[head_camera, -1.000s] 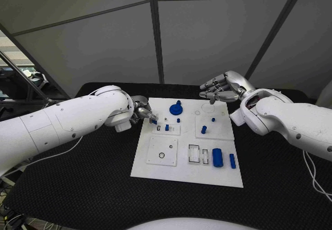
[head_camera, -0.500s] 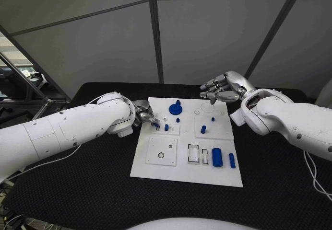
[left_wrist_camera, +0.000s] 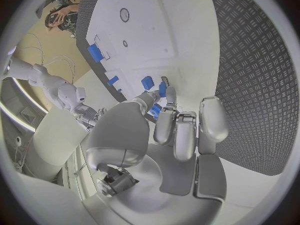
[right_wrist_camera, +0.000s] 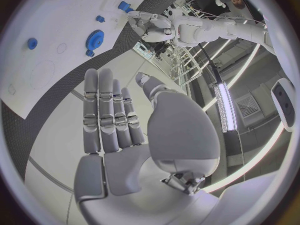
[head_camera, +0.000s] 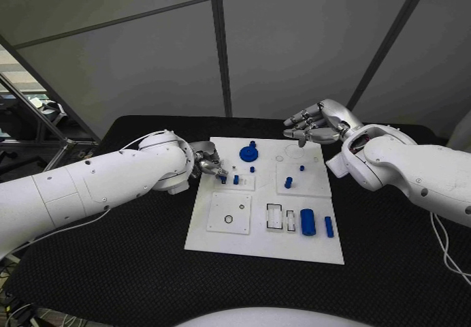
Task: Assemble the parts on the task board
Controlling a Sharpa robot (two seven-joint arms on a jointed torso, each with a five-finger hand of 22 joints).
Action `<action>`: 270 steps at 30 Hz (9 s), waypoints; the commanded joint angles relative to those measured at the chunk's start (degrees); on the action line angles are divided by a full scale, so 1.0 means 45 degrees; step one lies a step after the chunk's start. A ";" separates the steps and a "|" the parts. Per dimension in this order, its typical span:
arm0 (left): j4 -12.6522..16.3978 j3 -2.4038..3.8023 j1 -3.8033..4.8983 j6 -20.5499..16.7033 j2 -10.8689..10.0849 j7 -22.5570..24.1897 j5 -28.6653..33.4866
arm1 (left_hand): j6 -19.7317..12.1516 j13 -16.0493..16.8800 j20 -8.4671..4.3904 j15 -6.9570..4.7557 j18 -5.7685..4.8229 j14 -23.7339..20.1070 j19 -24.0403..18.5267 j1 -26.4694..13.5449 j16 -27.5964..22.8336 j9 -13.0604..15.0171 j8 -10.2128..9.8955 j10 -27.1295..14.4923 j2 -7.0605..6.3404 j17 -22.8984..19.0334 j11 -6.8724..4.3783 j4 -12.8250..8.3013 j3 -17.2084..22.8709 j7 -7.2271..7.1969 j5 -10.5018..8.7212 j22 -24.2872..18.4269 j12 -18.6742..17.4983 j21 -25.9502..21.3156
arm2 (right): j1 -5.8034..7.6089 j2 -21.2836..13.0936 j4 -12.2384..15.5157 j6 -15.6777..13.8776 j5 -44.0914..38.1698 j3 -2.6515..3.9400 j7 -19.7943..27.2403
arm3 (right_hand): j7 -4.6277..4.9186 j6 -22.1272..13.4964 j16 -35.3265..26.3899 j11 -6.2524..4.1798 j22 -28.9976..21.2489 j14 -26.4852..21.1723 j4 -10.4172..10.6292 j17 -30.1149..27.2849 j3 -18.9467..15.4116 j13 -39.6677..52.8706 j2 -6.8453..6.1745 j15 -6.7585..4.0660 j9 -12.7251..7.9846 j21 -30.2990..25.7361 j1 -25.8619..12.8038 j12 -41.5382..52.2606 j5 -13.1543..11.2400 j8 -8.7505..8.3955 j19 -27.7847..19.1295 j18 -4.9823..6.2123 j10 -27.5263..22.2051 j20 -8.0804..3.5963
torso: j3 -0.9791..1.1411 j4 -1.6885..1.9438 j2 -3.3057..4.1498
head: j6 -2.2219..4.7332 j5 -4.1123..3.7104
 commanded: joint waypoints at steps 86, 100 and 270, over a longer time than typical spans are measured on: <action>-0.0982 -0.0046 -0.0013 0.1675 0.0693 -0.0053 -0.1063 | 0.1126 0.2021 -0.0123 -0.0251 -0.0527 0.1346 0.0245 -0.1006 0.0112 -0.0220 0.0039 0.0478 -0.0937 0.3271 -0.0377 0.0705 -0.0121 -0.0586 -0.3974 0.0234 -0.0159 -0.0008 | 0.0017 0.0007 -0.0016 0.0081 0.0037 0.0007 0.0066 | -0.0012 -0.0060 -0.0012 0.0001 -0.0034 -0.0062 0.0088 0.0044 0.0027 -0.0029 0.0152 0.0005 -0.0006 -0.0118 -0.0108 0.0082 0.0075 -0.0009 0.0004 0.0035 -0.0085 0.0120 | 0.0011 0.0007 -0.0006 | -0.0185 -0.0064; -0.0948 -0.0040 -0.0015 0.0049 0.0518 0.0308 -0.0182 | 0.0994 0.1766 -0.0171 -0.0276 -0.0412 0.1218 -0.0061 -0.1467 -0.0269 -0.0188 -0.0052 0.0248 -0.1722 0.2822 -0.0355 0.2735 -0.1326 -0.0534 -0.4006 -0.0171 -0.0781 -0.0472 | 0.0017 0.0000 -0.0028 0.0082 0.0037 0.0006 0.0071 | -0.0012 -0.0061 -0.0013 0.0002 -0.0036 -0.0063 0.0093 0.0047 0.0022 -0.0031 0.0151 0.0007 -0.0005 -0.0123 -0.0117 0.0085 0.0075 -0.0009 0.0005 0.0035 -0.0088 0.0121 | 0.0009 0.0010 -0.0012 | -0.0129 -0.0119; -0.1559 0.0320 0.0013 -0.1700 0.1172 0.4457 -0.3689 | 0.1330 -1.5437 0.0726 0.0723 -0.0113 0.0276 -0.0590 0.3374 -0.3648 -1.1233 -0.3011 -0.3176 -0.1542 -0.2798 0.1028 -0.0861 0.0886 0.0868 -0.3938 -0.0765 -1.5377 -0.2443 | 0.0017 0.0167 -0.0148 0.0179 0.0037 0.0006 0.0020 | -0.0027 -0.0031 -0.0017 -0.0012 -0.0052 -0.0069 0.0087 0.0080 0.0040 -0.0055 0.0195 -0.0001 0.0007 -0.0166 -0.0086 0.0129 0.0088 0.0006 0.0028 0.0041 -0.0092 0.0122 | 0.0004 0.0026 -0.0017 | 0.0150 -0.0504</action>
